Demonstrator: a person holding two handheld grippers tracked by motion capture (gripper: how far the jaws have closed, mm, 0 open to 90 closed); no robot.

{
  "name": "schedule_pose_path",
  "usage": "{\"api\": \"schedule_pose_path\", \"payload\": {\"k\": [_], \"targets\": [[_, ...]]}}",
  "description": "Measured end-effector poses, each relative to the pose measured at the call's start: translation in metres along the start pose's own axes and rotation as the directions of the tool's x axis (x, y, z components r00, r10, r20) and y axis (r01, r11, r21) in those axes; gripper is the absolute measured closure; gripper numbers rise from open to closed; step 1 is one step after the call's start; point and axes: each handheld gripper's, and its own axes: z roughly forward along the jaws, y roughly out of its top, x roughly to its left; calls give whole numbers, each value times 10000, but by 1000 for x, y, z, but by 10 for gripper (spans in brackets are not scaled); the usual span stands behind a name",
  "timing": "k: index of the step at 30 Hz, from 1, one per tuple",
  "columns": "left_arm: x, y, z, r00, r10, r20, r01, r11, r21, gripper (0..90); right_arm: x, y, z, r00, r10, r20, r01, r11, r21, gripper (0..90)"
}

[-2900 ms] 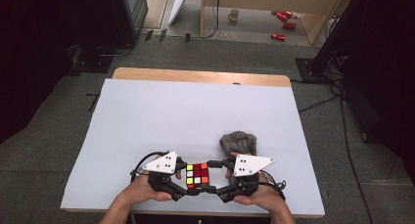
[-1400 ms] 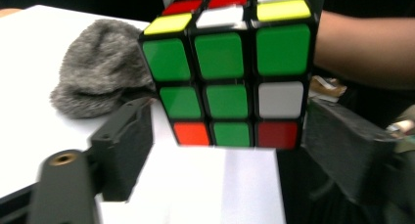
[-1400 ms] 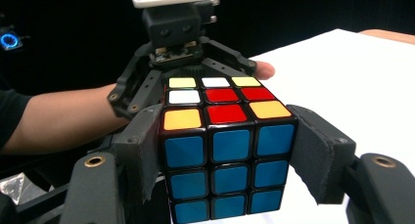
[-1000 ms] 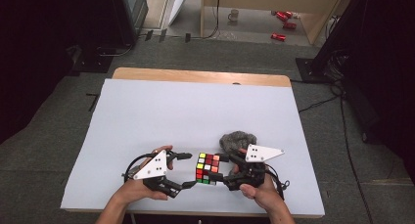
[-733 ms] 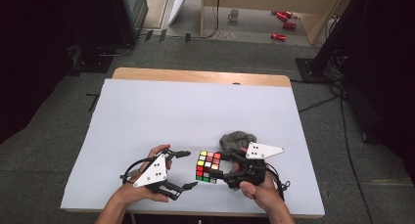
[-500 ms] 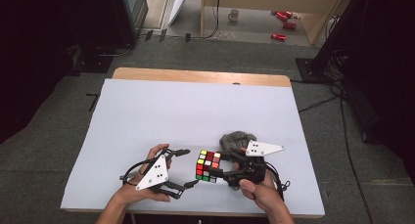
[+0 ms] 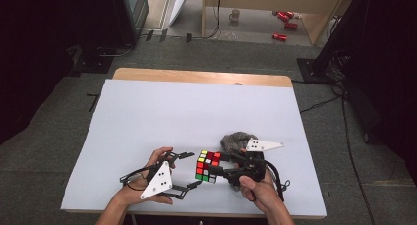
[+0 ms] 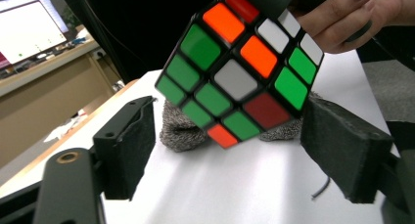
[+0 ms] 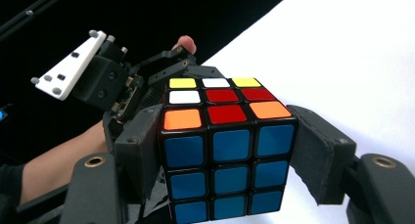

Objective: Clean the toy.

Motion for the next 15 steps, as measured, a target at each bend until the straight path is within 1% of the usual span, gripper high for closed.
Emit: {"api": "schedule_pose_path", "payload": {"k": [2, 7, 10, 12, 15], "targets": [[-1, 0, 1, 10000, 46, 40, -47, 10000, 59, 161, -1, -1, 1, 10000, 58, -74, -57, 9999, 135, 342], [-2, -1, 3, 9995, 216, 229, -218, 9997, 95, 162, -1, -1, 4, 9995, 227, -210, -217, 9987, 461, 342], [-3, -1, 6, 9990, 334, 293, -339, 9993, 161, 162, -2, -2, 5, 9992, 384, -133, -376, 9976, 581, 342], [-4, -1, 7, 9984, 486, 295, -492, 9985, 218, 163, -3, -2, 6, 9989, 452, -124, -443, 9969, 655, 342], [-5, 0, 7, 9972, 644, 369, -649, 9978, 108, 168, -5, -3, 8, 9980, 613, -126, -601, 9953, 765, 342]]}}
